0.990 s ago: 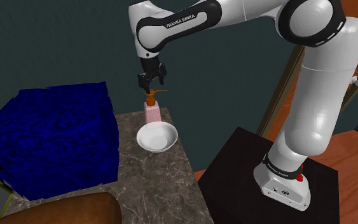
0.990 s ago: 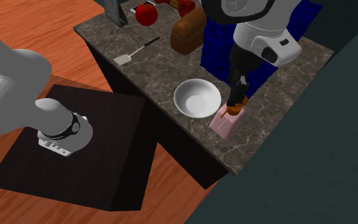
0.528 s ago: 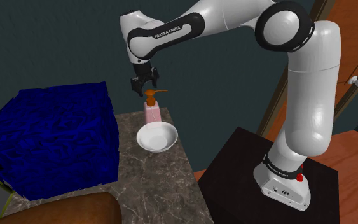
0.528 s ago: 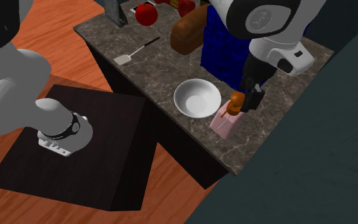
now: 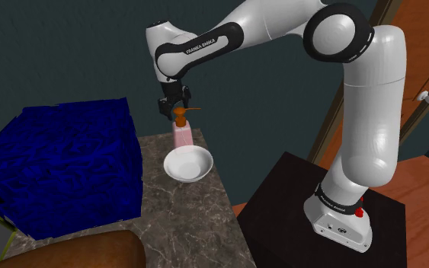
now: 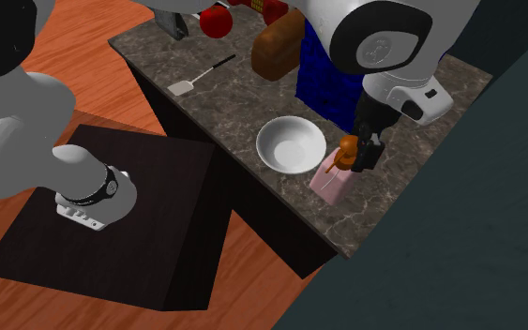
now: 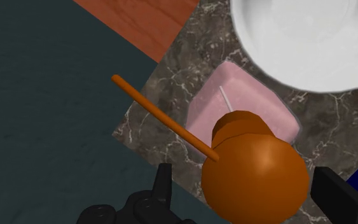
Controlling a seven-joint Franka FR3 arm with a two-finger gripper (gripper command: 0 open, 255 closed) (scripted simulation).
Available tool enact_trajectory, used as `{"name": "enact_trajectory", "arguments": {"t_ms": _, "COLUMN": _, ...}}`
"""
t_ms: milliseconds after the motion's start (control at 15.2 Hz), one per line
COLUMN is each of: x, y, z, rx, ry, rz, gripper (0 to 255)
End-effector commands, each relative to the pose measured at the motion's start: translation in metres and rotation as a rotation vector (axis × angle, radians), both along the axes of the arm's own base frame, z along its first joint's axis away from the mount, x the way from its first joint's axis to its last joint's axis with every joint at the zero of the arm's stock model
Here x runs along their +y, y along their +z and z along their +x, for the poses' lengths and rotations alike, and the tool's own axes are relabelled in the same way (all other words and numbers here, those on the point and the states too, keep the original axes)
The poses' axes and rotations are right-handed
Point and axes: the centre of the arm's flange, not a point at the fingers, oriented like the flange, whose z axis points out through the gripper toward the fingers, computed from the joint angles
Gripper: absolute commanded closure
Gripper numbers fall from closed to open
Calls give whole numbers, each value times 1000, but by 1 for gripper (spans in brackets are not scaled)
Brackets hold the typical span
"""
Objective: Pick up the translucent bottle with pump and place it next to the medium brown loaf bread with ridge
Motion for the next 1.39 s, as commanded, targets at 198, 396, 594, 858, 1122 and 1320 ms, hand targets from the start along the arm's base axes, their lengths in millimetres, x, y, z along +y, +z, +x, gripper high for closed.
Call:
{"name": "enact_trajectory", "arguments": {"t_ms": 198, "x": 0, "y": 0, "z": 0, "rx": 0, "ry": 0, "rz": 0, "gripper": 255}}
{"name": "enact_trajectory", "arguments": {"t_ms": 396, "x": 0, "y": 0, "z": 0, "rx": 0, "ry": 0, "rz": 0, "gripper": 255}}
{"name": "enact_trajectory", "arguments": {"t_ms": 594, "x": 0, "y": 0, "z": 0, "rx": 0, "ry": 0, "rz": 0, "gripper": 255}}
{"name": "enact_trajectory", "arguments": {"t_ms": 858, "x": 0, "y": 5, "z": 0, "rx": 0, "ry": 0, "rz": 0, "gripper": 255}}
{"name": "enact_trajectory", "arguments": {"t_ms": 1122, "x": 0, "y": 26, "z": 0, "rx": 0, "ry": 0, "rz": 0, "gripper": 255}}
{"name": "enact_trajectory", "arguments": {"t_ms": 1320, "x": 0, "y": 42, "z": 0, "rx": 0, "ry": 0, "rz": 0, "gripper": 255}}
